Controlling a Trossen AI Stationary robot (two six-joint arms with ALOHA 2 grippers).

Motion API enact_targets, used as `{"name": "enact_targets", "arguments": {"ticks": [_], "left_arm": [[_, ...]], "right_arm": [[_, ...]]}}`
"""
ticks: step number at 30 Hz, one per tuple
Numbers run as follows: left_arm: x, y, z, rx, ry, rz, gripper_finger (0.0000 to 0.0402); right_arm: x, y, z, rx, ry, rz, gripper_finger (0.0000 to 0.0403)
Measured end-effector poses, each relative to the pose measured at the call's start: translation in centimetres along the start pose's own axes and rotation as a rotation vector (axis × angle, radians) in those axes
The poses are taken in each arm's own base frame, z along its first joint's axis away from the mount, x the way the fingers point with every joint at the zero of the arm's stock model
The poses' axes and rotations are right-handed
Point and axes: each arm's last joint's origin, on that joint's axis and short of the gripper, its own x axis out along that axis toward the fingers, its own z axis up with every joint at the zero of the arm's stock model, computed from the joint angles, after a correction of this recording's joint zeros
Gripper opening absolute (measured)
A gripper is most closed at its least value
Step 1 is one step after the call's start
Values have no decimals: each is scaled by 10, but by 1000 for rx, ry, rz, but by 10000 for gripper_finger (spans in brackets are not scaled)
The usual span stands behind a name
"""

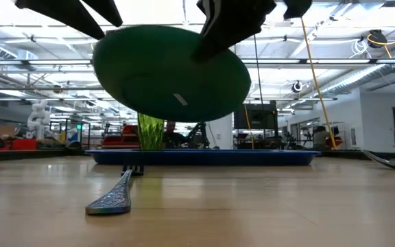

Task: Pick and place plate/cup/fork/spoon on tray
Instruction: Put the green plate to the bottom right of the green cup on the blue serving tray

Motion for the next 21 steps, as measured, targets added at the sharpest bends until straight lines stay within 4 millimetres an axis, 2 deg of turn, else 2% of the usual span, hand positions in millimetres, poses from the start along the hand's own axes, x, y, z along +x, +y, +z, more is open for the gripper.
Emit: {"name": "enact_targets", "arguments": {"ticks": [11, 16, 21], "left_arm": [[-7, -8, 1, -305, -32, -18, 215], [3, -20, 1, -421, -71, -84, 216], [11, -30, 4, -491, -142, -111, 216]], "right_arm": [[14, -53, -22, 91, 113, -67, 4], [20, -69, -32, 157, 134, -94, 4], [33, -80, -51, 199, 157, -116, 4]]}}
